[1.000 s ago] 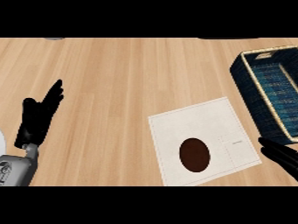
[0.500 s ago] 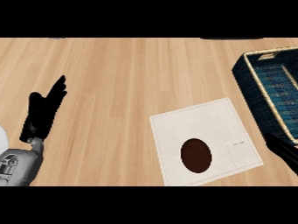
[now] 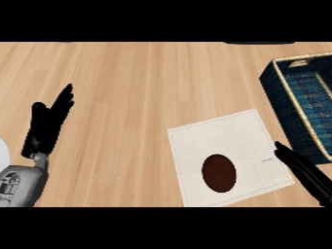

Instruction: Pick the cupcake from the placemat and place it in the basket

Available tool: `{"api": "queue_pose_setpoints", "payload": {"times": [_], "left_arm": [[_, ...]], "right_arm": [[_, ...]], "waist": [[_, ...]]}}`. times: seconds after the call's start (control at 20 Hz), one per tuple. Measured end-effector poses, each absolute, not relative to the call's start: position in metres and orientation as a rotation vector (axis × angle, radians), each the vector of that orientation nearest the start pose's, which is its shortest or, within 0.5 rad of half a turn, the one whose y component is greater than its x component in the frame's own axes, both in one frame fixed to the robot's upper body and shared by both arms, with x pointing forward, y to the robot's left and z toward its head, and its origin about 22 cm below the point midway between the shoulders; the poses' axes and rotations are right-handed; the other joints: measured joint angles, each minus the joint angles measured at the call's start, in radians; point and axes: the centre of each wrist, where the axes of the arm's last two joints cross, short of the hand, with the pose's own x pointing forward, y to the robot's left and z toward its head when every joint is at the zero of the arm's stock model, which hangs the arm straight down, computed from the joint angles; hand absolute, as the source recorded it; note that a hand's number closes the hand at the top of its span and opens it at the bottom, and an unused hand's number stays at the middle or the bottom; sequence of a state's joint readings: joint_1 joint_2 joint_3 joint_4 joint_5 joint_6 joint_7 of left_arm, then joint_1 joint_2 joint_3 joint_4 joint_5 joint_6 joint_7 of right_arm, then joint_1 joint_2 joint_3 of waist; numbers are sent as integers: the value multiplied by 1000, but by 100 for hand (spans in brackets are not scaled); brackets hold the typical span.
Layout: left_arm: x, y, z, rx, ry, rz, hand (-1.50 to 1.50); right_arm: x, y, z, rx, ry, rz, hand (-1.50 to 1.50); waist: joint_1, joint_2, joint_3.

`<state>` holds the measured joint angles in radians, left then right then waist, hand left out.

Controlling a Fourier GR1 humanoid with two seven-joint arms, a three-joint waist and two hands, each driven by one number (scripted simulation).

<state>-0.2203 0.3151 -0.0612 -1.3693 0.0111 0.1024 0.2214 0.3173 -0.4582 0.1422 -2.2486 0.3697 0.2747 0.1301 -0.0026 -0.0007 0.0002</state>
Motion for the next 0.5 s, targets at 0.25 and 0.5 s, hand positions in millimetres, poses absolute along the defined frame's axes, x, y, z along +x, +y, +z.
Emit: {"api": "queue_pose_setpoints", "payload": {"times": [0.25,0.5], "left_arm": [[299,279,24,276,-1365,-206,0],[297,286,21,270,-1361,-211,0]], "right_arm": [[168,-258,87,-345,-1579,942,-150],[179,-245,76,-357,-1589,933,-150]], "waist": [[1,1,0],[1,1,0]]}}
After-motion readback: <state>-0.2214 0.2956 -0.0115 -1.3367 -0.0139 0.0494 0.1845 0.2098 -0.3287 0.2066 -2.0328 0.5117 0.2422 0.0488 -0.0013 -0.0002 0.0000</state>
